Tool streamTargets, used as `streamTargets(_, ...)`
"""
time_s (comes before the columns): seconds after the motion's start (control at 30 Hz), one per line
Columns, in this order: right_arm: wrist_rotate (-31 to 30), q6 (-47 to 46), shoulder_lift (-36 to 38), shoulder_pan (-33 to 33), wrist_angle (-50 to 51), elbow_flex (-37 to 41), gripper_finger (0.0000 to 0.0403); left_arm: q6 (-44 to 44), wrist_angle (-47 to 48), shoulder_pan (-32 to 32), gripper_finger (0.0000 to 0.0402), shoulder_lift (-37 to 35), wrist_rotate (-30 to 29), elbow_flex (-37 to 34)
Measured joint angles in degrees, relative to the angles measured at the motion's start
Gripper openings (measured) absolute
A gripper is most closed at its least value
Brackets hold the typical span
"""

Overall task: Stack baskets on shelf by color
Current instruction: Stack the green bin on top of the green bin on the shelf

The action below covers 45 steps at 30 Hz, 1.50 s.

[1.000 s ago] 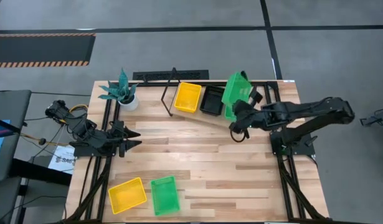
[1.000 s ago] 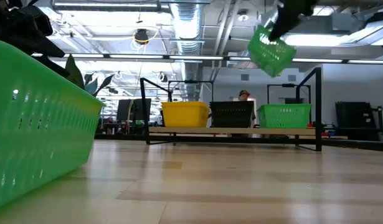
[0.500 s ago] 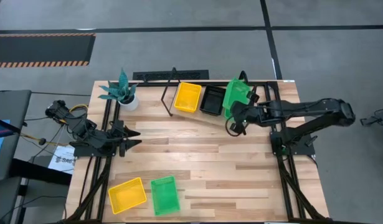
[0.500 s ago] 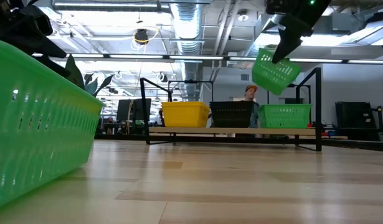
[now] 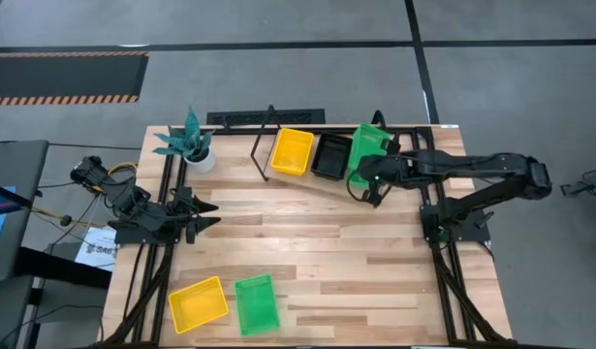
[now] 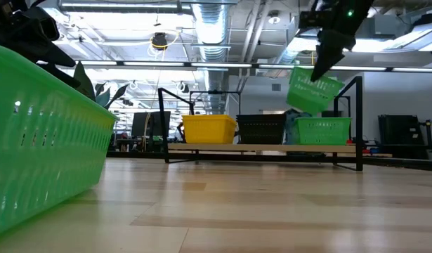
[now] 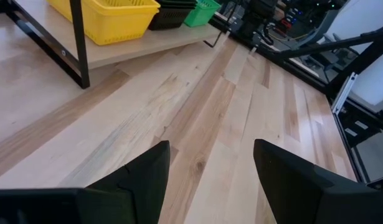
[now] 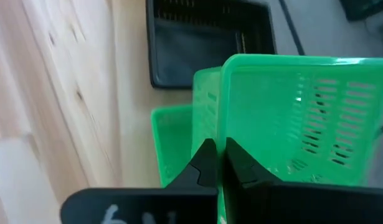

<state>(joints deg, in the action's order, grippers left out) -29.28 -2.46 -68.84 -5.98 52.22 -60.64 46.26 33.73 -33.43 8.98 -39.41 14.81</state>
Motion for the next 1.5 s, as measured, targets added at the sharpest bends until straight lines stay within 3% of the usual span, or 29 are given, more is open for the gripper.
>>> streamTargets(0.57, 2.84, 3.43, -8.37, -1.54, 4.67, -0.02, 0.0025, 0.07, 0.02, -0.01, 0.0221, 0.00, 0.12, 0.00)
streamTargets(1.23, 3.31, 0.67, -8.39, -1.94, 7.32, -0.02, 0.0050, 0.09, -0.15, 0.00, 0.0221, 0.00, 0.17, 0.00)
streamTargets(1.5, 3.72, 0.35, -8.39, -2.49, 7.31, -0.02, 0.0081, 0.09, -0.21, -0.01, 0.0221, 0.00, 0.19, 0.00)
